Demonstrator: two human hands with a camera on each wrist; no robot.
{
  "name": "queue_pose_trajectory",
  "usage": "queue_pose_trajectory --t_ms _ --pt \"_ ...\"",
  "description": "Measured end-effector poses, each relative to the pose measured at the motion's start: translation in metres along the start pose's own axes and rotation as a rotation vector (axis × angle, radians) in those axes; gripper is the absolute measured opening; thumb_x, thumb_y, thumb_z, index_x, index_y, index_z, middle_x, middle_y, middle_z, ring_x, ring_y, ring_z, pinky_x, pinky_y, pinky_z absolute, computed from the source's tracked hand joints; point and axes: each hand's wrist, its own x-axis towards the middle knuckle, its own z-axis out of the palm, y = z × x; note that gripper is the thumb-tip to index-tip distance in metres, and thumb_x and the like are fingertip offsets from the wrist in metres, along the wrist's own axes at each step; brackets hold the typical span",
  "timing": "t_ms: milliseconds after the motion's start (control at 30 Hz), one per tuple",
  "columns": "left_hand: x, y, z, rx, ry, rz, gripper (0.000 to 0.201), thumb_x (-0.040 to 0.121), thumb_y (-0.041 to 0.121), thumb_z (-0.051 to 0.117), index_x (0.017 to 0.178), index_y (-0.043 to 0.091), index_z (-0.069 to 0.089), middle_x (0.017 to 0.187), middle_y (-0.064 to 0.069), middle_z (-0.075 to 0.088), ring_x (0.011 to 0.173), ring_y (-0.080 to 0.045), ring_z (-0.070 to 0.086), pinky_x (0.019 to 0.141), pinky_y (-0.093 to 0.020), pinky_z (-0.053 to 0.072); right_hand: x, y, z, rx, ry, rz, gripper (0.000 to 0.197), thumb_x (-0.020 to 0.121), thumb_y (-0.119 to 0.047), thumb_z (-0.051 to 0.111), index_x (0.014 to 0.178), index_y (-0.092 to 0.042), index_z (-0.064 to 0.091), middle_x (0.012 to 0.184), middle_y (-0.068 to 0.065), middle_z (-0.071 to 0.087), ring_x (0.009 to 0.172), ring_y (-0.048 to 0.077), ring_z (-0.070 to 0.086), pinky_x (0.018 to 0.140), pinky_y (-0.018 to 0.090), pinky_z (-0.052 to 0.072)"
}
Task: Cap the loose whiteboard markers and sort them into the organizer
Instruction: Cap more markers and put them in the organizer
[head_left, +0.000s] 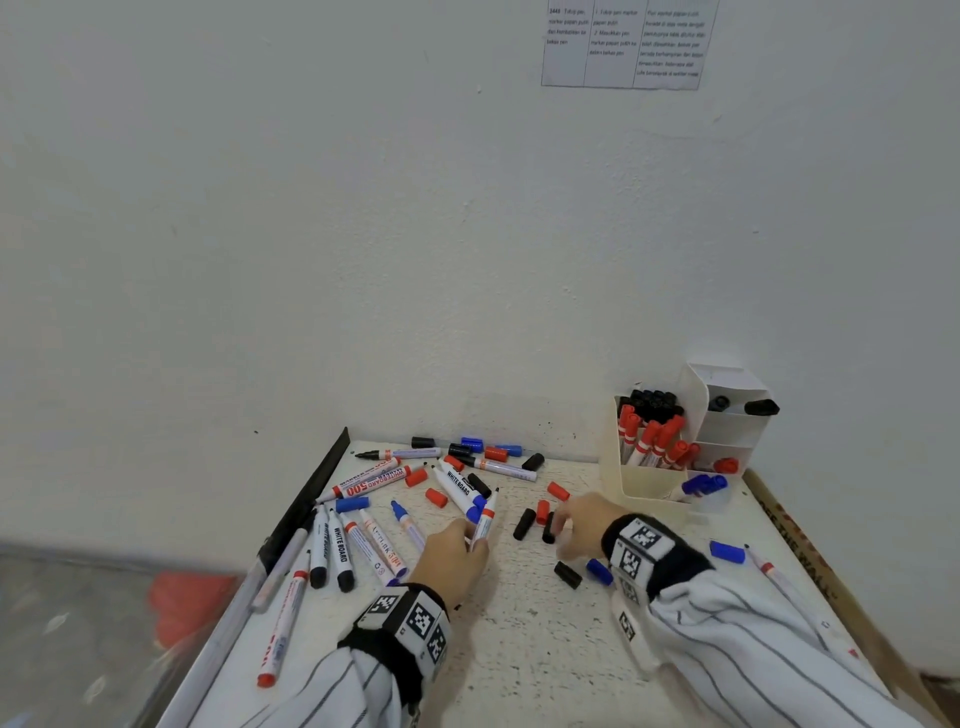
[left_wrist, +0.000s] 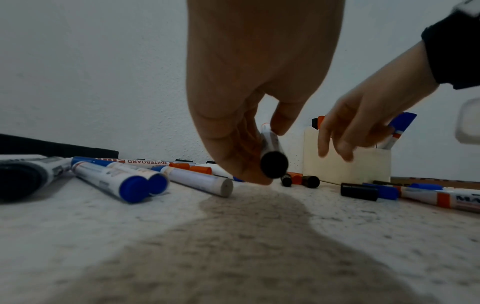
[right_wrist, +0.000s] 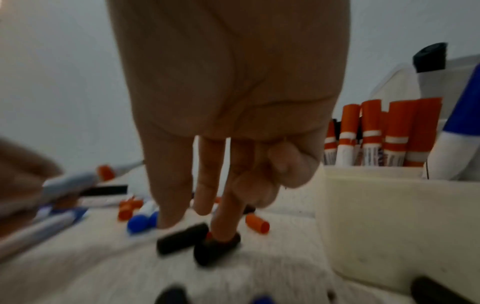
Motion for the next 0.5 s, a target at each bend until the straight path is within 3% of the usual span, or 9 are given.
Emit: queue_pose_trajectory --t_ms 133,267,400,500 --pt "-0.008 -0.004 0.002 0.014 0.010 0.010 0.030 0.099 0.024 0.036 0.118 0.007 0.052 0.091 -0.002 0.053 0.072 -0.010 0.048 0.071 -0.023 0.043 0.001 -0.007 0.029 -0.044 -0.057 0.014 0.027 0.081 -0.019 0.067 0.108 -0.019 0.061 0.119 0.003 0.054 0.091 0.014 0.051 0.075 0.021 0.041" --pt "-0.017 -0.007 0.000 0.066 -0.020 0.036 0.031 0.099 0.023 0.035 0.121 0.009 0.052 0.106 -0.006 0.059 0.085 -0.011 0.049 0.074 -0.019 0.037 -0.002 -0.013 0.037 -0.051 -0.034 -0.031 0.012 0.085 -0.013 0.060 0.088 -0.021 0.052 0.108 0.003 0.055 0.091 0.017 0.053 0.074 0.022 0.041" --pt "-0.023 -0.011 0.000 0.073 -0.045 0.040 0.033 0.098 0.029 0.039 0.122 0.011 0.053 0.113 -0.005 0.060 0.088 -0.010 0.051 0.068 -0.016 0.039 -0.007 -0.015 0.037 0.095 0.171 -0.100 0.021 0.089 -0.016 0.052 0.074 -0.027 0.041 0.088 -0.003 0.050 0.080 0.014 0.050 0.063 0.017 0.035" --pt "-0.024 -0.014 0.000 0.076 -0.027 0.050 0.033 0.098 0.029 0.041 0.122 0.011 0.056 0.113 -0.005 0.061 0.089 -0.010 0.051 0.082 -0.021 0.042 -0.010 -0.015 0.034 0.247 0.331 -0.133 0.032 0.092 -0.015 0.048 0.070 -0.032 0.031 0.074 -0.008 0.044 0.066 0.008 0.044 0.056 0.015 0.029"
